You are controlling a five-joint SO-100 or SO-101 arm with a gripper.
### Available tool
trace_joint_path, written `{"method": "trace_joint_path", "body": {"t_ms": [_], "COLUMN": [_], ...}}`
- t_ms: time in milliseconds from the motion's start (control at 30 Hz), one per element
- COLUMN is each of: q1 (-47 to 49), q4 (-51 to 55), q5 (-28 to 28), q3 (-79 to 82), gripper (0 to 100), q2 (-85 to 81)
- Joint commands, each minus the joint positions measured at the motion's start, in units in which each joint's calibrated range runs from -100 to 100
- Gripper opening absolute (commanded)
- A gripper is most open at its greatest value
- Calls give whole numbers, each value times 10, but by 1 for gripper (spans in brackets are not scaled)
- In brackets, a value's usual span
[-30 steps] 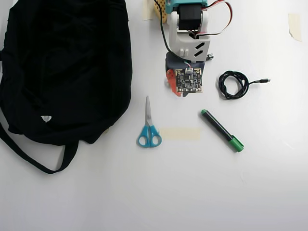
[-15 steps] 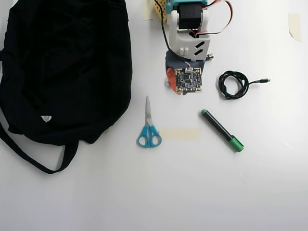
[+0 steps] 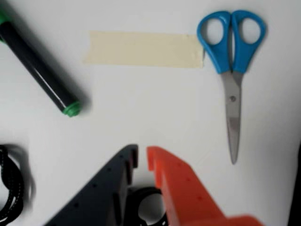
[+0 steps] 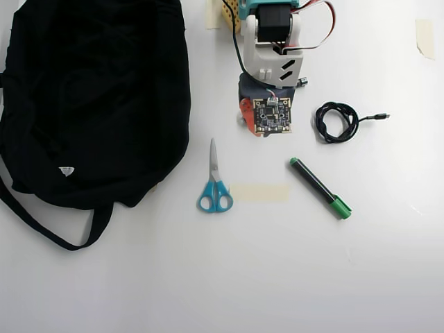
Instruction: Put the green marker into the black bag
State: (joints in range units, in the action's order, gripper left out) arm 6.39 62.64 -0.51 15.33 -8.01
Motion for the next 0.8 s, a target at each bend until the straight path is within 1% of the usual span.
{"method": "trace_joint_path", "body": {"t_ms": [0, 767], "q1": [7, 65], "q4": [2, -5], "q5": [1, -3], "q3": [-12, -14], "gripper": [2, 2], "q2": [-33, -31]}}
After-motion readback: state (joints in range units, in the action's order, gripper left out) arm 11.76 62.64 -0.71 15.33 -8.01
